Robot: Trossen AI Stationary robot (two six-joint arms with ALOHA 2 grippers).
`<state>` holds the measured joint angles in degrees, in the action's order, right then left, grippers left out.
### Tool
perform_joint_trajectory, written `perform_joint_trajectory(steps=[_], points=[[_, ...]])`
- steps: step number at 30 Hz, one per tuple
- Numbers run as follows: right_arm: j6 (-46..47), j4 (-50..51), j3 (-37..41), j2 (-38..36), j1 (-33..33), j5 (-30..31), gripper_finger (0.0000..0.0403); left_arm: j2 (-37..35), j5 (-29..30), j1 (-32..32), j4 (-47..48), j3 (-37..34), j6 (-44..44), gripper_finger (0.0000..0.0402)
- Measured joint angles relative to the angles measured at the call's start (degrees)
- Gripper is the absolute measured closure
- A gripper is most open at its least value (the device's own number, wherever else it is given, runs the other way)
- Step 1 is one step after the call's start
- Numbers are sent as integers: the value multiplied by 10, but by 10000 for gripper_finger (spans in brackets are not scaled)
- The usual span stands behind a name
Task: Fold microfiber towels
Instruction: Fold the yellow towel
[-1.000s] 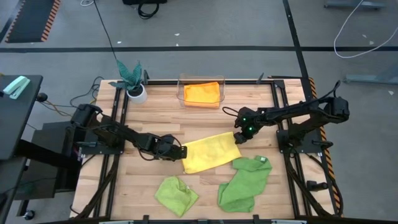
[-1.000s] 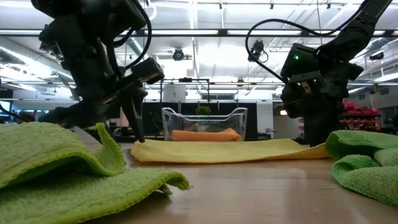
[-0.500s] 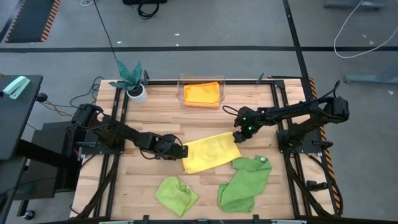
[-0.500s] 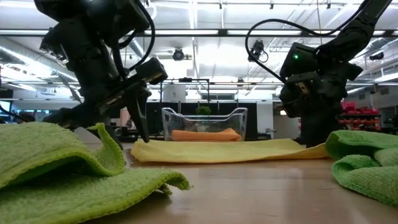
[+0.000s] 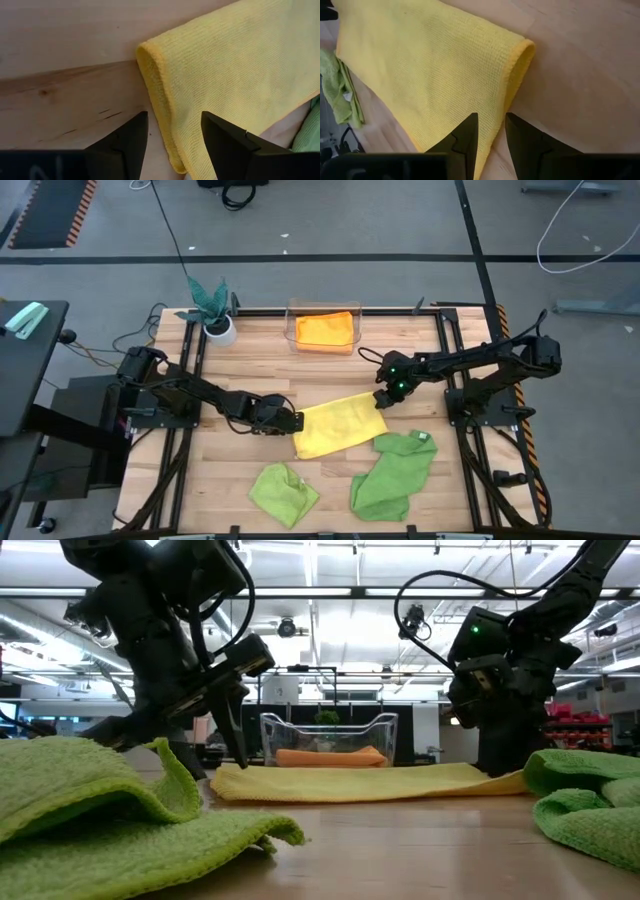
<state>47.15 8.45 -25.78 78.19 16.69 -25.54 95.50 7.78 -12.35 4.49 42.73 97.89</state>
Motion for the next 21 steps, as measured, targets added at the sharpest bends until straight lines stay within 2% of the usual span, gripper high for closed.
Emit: perform_joint_trajectory(steps=[7,21], points=[[9,0,0,0,-8,0,297,25,-9,1,-16,2,1,209],[34,-25,0,0,-41,11,296,27,-35,26,-27,0,-28,218]])
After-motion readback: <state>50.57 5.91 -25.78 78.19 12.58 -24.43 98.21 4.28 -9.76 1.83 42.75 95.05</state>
